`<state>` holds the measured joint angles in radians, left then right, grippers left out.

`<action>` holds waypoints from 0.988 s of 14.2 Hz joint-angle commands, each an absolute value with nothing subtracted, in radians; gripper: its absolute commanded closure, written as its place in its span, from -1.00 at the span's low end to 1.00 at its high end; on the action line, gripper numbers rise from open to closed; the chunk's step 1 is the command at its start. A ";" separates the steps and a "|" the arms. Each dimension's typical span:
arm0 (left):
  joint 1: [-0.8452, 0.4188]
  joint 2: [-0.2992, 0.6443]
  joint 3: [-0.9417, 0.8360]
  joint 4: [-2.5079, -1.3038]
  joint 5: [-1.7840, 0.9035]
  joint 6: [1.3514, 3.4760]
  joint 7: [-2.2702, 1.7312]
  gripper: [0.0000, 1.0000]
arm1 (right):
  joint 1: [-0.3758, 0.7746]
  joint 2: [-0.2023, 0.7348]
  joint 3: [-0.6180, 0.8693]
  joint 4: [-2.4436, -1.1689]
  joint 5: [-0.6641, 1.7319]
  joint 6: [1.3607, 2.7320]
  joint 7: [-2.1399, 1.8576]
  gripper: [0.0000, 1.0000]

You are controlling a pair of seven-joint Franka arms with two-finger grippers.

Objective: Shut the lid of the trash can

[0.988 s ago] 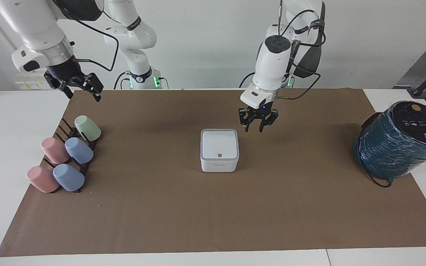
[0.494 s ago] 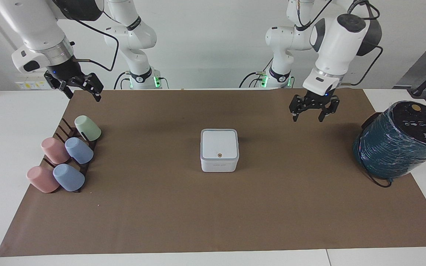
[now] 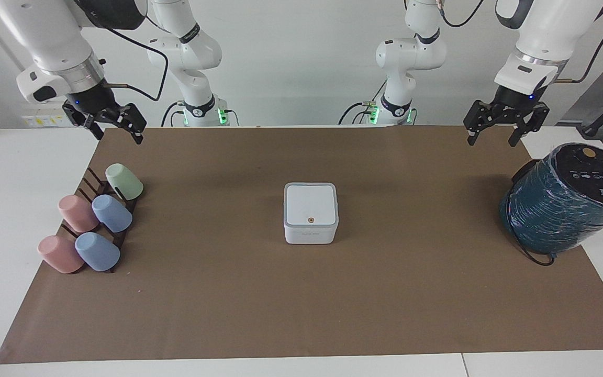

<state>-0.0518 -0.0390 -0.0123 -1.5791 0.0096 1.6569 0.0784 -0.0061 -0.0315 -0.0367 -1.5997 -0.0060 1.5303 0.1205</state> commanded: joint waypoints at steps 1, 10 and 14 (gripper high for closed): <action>-0.037 0.003 -0.026 -1.502 0.012 1.572 0.094 -1.00 | -0.014 -0.060 -0.040 -1.631 0.012 1.534 0.091 -1.00; -0.046 -0.043 -0.028 -1.592 0.014 1.574 0.080 -1.00 | -0.014 -0.060 -0.040 -1.631 0.012 1.534 0.091 -1.00; -0.040 -0.043 -0.028 -1.597 0.014 1.577 0.083 -1.00 | -0.014 -0.060 -0.038 -1.631 0.012 1.534 0.092 -1.00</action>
